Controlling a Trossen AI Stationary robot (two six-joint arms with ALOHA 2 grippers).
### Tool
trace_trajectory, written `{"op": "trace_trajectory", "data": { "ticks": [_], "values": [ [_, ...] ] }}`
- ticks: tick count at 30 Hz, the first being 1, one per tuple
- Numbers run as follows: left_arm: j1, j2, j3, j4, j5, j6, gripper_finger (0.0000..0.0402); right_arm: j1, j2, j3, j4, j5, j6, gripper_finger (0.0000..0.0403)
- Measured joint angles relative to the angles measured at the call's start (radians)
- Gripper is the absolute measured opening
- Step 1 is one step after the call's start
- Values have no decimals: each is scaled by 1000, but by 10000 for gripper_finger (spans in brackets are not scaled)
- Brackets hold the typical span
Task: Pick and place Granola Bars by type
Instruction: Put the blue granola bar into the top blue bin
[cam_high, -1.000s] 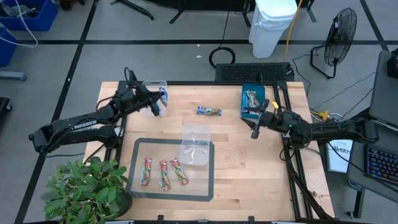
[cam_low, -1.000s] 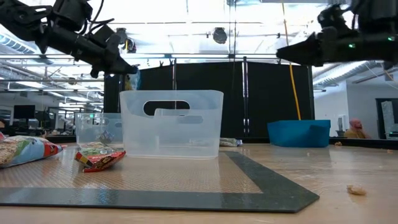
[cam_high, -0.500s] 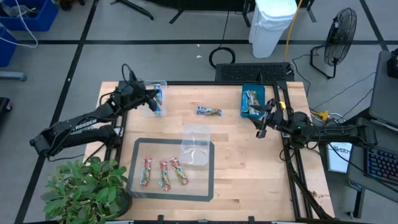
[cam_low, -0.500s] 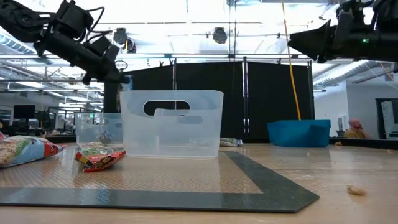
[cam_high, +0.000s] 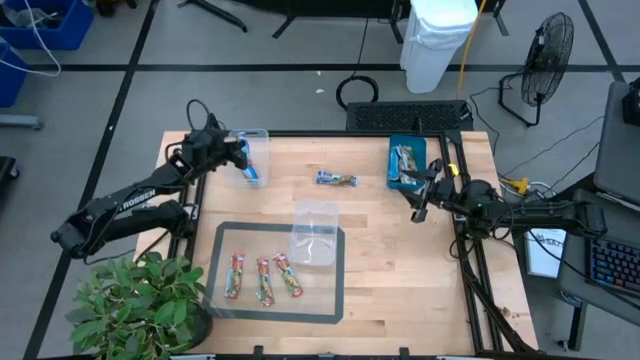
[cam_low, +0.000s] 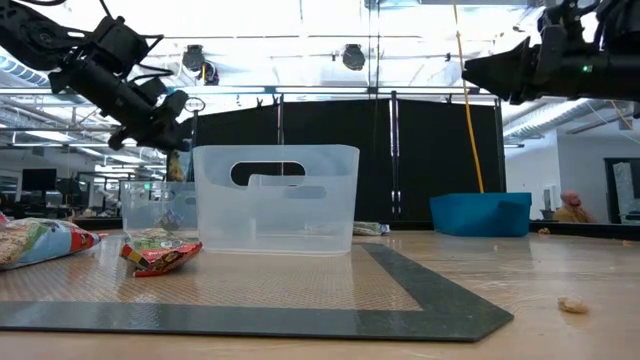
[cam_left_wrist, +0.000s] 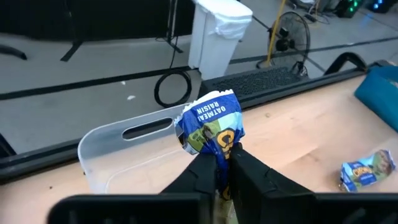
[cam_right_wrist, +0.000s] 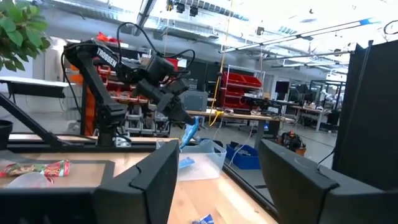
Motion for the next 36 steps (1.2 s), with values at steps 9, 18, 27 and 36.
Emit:
{"op": "trace_trajectory", "data": {
  "ticks": [9,18,27,36],
  "values": [
    [1,0,0,5,0,-15,84,0,0,0,-9,0,0,212],
    [1,0,0,5,0,-34,87,0,0,0,-20,0,8,212],
    [1,0,0,6,0,-35,88,0,0,-1,-28,0,11,212],
    [1,0,0,6,0,-34,133,0,0,-1,-28,0,10,212]
  ]
}}
